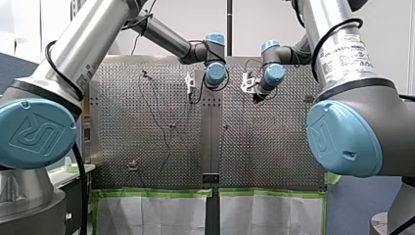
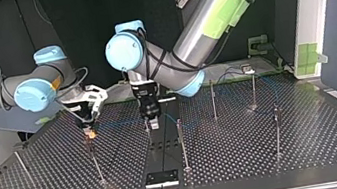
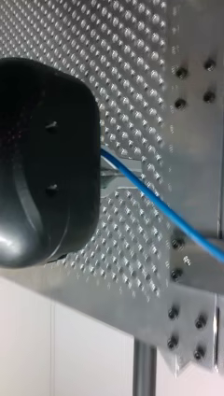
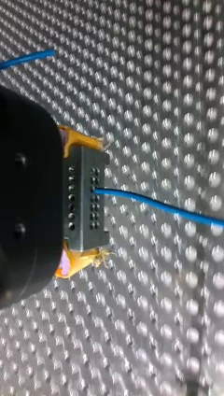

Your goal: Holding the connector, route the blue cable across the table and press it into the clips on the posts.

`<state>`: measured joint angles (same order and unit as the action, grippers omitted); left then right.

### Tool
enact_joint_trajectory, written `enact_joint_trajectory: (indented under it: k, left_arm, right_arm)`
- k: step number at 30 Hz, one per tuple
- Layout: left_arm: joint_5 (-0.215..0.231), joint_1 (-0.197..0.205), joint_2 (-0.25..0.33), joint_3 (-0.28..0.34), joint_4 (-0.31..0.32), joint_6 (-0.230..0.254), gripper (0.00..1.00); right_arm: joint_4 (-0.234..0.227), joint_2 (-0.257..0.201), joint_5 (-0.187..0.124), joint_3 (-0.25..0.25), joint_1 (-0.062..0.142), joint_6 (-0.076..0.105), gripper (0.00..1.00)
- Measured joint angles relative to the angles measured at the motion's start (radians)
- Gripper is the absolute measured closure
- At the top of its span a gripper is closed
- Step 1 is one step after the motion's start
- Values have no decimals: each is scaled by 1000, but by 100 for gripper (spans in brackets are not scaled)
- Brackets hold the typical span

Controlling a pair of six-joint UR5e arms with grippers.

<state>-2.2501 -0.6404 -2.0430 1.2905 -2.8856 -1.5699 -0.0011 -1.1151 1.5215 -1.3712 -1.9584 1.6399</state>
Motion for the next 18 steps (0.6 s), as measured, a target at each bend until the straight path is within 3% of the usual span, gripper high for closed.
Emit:
enact_joint_trajectory:
  k: [10, 18]
  left_arm:
    - [34, -8, 30, 90, 89, -2, 100]
    - [47, -17, -2, 151, 150, -3, 100]
  right_arm:
    - [-3, -4, 5, -50, -1, -2, 100]
    - [-4, -8, 8, -62, -10, -3, 100]
